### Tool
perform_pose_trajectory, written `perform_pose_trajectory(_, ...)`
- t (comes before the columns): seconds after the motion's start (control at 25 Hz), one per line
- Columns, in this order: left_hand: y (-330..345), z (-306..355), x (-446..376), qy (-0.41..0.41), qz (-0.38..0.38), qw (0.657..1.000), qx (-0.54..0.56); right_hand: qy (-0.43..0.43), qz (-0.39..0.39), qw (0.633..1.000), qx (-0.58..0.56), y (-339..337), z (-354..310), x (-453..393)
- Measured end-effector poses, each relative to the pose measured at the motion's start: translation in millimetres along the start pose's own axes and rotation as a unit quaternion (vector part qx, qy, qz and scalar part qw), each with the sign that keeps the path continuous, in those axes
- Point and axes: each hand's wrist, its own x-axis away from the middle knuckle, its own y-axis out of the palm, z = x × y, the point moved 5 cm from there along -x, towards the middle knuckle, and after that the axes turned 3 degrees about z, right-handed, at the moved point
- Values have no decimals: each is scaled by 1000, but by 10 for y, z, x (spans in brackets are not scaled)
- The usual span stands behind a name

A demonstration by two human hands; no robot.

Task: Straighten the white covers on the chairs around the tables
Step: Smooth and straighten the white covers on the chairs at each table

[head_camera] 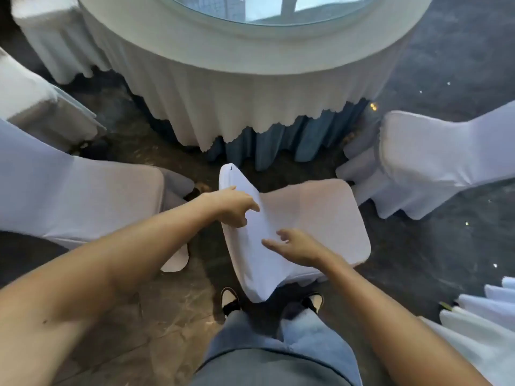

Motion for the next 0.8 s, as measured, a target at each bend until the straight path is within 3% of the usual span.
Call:
perform_pose_trajectory(0.16, 21, -219, 55, 38, -88, 995, -8, 5, -65, 996, -53, 537, -230, 58)
perform_pose_trajectory(0.28, 25, -357, -1, 74, -113, 983, -121, 0, -11, 1000, -24, 786, -313, 41)
perform_pose_trajectory(0.4, 7, -458, -51, 124, -27, 972, -199, 22, 77, 997, 6, 940, -406, 11)
perform_pose_trajectory(0.52, -5, -523, -3, 176, 94, 962, -185, 30, 133, 991, -5, 1003, -481, -11)
perform_pose_trajectory(0.8, -42, -426, 3, 178, 172, 955, -162, 17, 122, 992, 9, 820, -311, 8)
